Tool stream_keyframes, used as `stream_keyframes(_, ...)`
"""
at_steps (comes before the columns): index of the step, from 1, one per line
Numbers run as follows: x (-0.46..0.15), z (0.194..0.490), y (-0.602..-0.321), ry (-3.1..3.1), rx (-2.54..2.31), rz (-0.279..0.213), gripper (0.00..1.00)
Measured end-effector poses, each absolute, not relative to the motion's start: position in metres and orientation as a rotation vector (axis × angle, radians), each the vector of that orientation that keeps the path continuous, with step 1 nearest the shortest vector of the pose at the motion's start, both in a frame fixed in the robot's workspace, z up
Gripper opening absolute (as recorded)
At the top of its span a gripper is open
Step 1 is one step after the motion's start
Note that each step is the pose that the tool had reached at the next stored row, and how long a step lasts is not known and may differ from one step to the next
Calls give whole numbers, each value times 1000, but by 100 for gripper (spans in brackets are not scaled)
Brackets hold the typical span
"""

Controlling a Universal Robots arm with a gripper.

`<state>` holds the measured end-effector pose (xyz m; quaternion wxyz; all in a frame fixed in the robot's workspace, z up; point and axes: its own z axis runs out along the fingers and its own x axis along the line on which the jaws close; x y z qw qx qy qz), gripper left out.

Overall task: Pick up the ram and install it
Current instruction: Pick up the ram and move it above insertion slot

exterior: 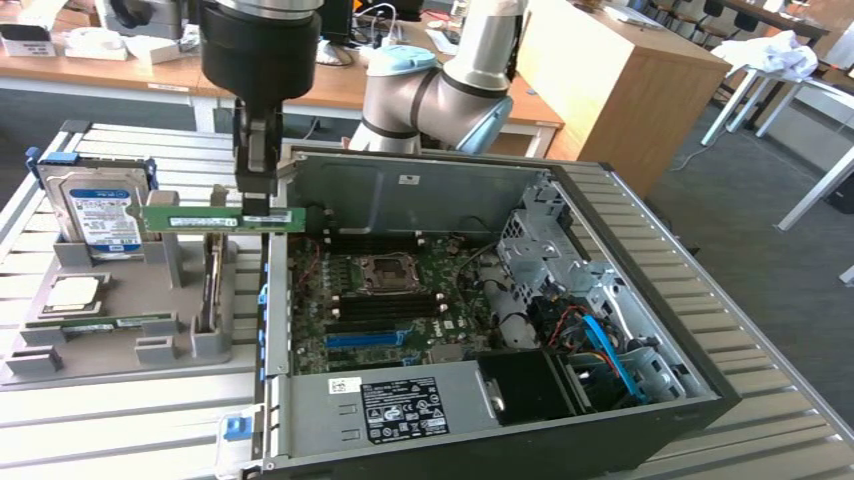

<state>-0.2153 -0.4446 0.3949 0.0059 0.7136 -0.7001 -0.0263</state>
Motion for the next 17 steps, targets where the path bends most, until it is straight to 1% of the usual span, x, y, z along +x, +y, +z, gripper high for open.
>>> stream_keyframes(17,-182,395,-445,-2191,2233,-83,11)
